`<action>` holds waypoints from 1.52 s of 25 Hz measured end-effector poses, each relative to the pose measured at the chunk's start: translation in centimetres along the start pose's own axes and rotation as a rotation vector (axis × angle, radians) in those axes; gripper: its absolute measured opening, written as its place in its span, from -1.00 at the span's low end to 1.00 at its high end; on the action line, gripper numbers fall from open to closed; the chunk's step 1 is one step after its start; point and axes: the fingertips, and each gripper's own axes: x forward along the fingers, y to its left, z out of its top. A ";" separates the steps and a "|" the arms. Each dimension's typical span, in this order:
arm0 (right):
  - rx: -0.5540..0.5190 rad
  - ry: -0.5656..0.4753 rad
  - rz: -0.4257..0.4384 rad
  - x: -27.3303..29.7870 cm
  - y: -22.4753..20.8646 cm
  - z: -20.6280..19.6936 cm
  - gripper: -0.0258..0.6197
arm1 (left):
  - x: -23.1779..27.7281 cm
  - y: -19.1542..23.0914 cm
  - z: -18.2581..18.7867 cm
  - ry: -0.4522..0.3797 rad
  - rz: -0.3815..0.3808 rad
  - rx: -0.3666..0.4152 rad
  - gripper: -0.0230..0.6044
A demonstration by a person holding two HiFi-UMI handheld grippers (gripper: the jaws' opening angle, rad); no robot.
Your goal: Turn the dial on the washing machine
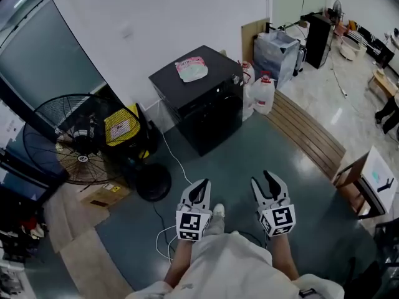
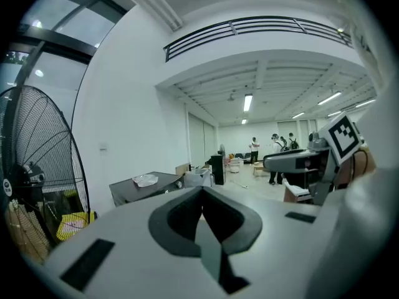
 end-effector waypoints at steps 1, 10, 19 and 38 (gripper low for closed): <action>0.002 0.002 0.000 0.4 -0.3 -0.1 -0.35 | 0.5 0.1 0.2 -0.002 -0.001 0.001 -0.89; 0.001 0.024 -0.032 6.0 -3.7 -0.5 -0.36 | 6.8 2.9 0.5 -0.004 -0.026 -0.009 -0.88; -0.019 0.049 -0.066 14.8 -6.4 0.3 -0.36 | 14.8 8.5 1.7 -0.007 -0.074 -0.015 -0.89; -0.021 0.094 -0.147 26.6 -11.2 -0.2 -0.36 | 27.1 16.2 2.5 -0.010 -0.147 -0.023 -0.88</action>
